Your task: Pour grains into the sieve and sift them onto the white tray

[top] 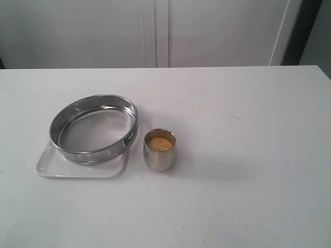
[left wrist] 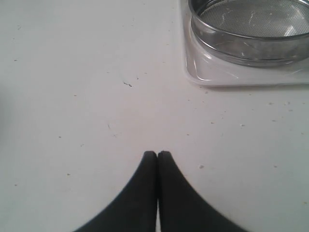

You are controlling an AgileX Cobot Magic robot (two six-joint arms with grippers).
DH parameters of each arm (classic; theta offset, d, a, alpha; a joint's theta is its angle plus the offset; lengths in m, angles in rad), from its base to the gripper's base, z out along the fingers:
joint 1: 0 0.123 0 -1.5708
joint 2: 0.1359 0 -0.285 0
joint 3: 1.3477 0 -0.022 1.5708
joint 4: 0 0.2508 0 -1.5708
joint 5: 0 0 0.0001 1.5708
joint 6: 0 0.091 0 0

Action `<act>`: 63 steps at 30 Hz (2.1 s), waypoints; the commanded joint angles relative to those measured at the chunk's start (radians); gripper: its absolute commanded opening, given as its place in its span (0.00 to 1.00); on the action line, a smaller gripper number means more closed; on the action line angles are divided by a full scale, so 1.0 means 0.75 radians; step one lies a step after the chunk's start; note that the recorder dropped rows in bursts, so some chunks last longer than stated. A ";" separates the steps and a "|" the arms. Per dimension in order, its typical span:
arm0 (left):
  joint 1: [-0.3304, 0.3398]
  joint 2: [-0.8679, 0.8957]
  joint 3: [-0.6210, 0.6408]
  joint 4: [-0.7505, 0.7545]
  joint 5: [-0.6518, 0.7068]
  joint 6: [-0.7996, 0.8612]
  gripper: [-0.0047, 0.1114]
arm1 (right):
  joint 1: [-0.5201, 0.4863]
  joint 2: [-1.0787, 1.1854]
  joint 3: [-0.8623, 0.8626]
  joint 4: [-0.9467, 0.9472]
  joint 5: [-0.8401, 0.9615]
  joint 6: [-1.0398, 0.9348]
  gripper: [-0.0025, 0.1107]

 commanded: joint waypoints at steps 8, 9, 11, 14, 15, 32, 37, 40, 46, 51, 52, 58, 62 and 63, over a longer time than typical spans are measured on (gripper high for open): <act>-0.009 -0.005 0.012 -0.003 0.010 -0.006 0.04 | -0.004 -0.006 0.010 -0.005 -0.523 0.003 0.02; -0.009 -0.005 0.012 -0.003 0.010 -0.006 0.04 | -0.004 -0.006 0.010 -0.005 -0.561 0.003 0.02; -0.009 -0.005 0.012 -0.003 0.010 -0.006 0.04 | -0.004 -0.006 0.010 -0.005 -0.614 0.003 0.02; -0.009 -0.005 0.012 -0.003 0.010 -0.006 0.04 | -0.004 -0.006 0.010 -0.005 -0.640 0.003 0.02; -0.009 -0.005 0.012 -0.003 0.010 -0.006 0.04 | -0.004 -0.006 0.010 -0.005 -0.640 0.003 0.02; -0.009 -0.005 0.012 -0.003 0.010 -0.006 0.04 | -0.004 -0.006 0.010 -0.005 -0.637 -0.014 0.02; -0.009 -0.005 0.012 -0.003 0.010 -0.006 0.04 | -0.004 -0.006 0.010 -0.019 -0.639 -0.042 0.02; -0.009 -0.005 0.012 -0.003 0.010 -0.006 0.04 | -0.004 -0.006 0.010 -0.022 -0.639 -0.077 0.02; -0.009 -0.005 0.012 -0.003 0.010 -0.006 0.04 | -0.004 -0.006 0.010 -0.024 -0.650 -0.108 0.02; -0.009 -0.005 0.012 -0.003 0.010 -0.006 0.04 | -0.004 -0.006 0.010 -0.024 -0.673 -0.108 0.02; -0.009 -0.005 0.012 -0.003 0.010 -0.006 0.04 | -0.004 -0.006 0.010 -0.024 -0.674 -0.108 0.02; -0.009 -0.005 0.012 -0.003 0.010 -0.006 0.04 | -0.004 -0.006 -0.082 -0.024 -0.655 -0.108 0.02; -0.009 -0.005 0.012 -0.003 0.010 -0.006 0.04 | -0.004 0.094 -0.166 -0.024 -0.639 -0.108 0.02; -0.009 -0.005 0.012 -0.003 0.010 -0.006 0.04 | -0.004 0.125 -0.186 -0.024 -0.639 -0.108 0.02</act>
